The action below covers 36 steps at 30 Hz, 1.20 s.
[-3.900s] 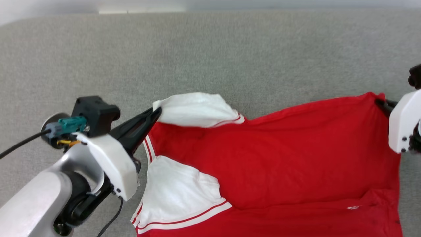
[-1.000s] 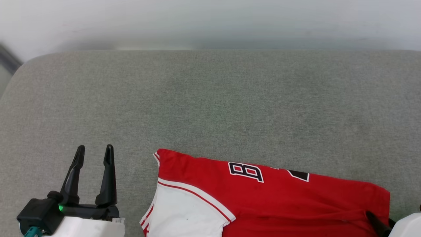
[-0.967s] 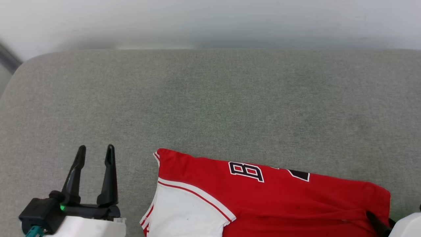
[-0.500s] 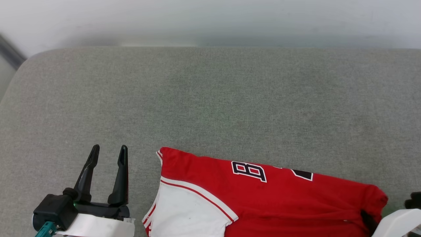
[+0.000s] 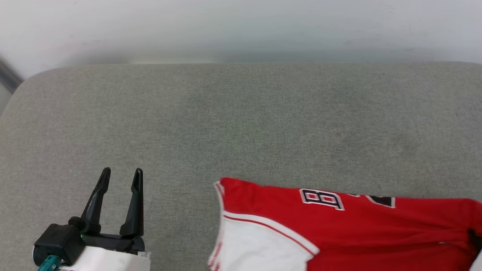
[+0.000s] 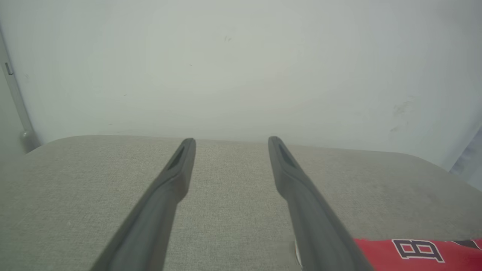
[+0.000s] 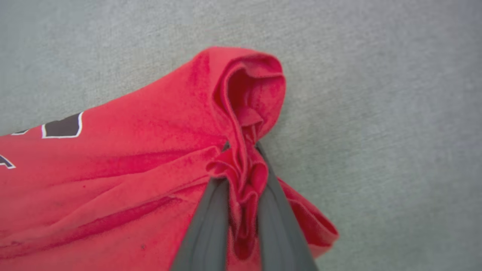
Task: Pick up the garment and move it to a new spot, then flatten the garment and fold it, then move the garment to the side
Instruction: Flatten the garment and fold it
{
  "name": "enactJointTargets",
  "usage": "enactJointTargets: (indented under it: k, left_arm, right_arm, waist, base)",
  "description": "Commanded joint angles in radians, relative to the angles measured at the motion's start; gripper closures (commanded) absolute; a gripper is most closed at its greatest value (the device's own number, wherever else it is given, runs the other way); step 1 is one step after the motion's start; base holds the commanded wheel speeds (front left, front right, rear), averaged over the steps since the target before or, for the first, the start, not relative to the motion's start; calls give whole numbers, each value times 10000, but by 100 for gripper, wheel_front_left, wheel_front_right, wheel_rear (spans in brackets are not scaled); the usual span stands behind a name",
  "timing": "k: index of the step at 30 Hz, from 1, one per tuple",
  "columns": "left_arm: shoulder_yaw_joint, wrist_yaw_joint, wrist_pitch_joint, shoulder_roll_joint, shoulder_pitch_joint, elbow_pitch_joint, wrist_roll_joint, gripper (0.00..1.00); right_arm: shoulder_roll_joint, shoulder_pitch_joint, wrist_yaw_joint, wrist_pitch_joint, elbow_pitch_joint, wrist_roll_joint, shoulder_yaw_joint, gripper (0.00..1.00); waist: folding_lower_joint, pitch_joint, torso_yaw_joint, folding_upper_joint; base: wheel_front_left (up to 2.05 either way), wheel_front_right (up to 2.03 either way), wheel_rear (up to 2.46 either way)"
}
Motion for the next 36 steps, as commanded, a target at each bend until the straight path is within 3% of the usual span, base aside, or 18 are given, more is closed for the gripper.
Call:
enactJointTargets:
  k: [1, 7, 13, 19, 25, 30, 36]
  left_arm:
    - [-8, -13, -46, 45, -9, -3, -38, 0]
    - [-35, -13, -46, 44, 5, 58, -78, 0]
    - [-102, -14, -46, -23, 161, 129, -50, 0]
    - [-189, -14, -45, -89, 186, 181, -79, 0]
    - [-309, -14, -45, -137, 208, 251, -125, 0]
    - [-412, -14, -36, -80, 227, 425, -146, 0]
    - [-447, -14, -36, -42, 201, 416, -191, 0]
  right_arm:
    - [-157, -202, -18, -91, 87, -103, -291, 100]
    - [-465, -272, -15, -5, 99, -281, -388, 100]
    - [-444, 277, -12, 718, -1163, 45, 683, 100]
    - [103, 834, -12, 1753, -2800, 577, 1786, 100]
    - [1070, 904, -12, 2544, -3855, 1275, 2791, 100]
    - [1593, 401, -10, 3043, -4099, 1715, 3282, 100]
    - [1747, -137, -10, 3243, -3685, 2627, 4007, 100]
  waist:
    - [-1, -9, -35, -1]
    - [-1, -87, -99, -1]
    - [-1, -259, -167, -1]
    - [-1, -393, -85, -1]
    - [-1, -498, 135, -1]
    - [-1, -558, 362, -1]
    - [-1, -585, 616, -1]
  base:
    - [0, 0, 0]
    - [0, 0, 0]
    - [0, 0, 0]
    - [0, 0, 0]
    - [0, 0, 0]
    - [0, 0, 0]
    - [0, 0, 0]
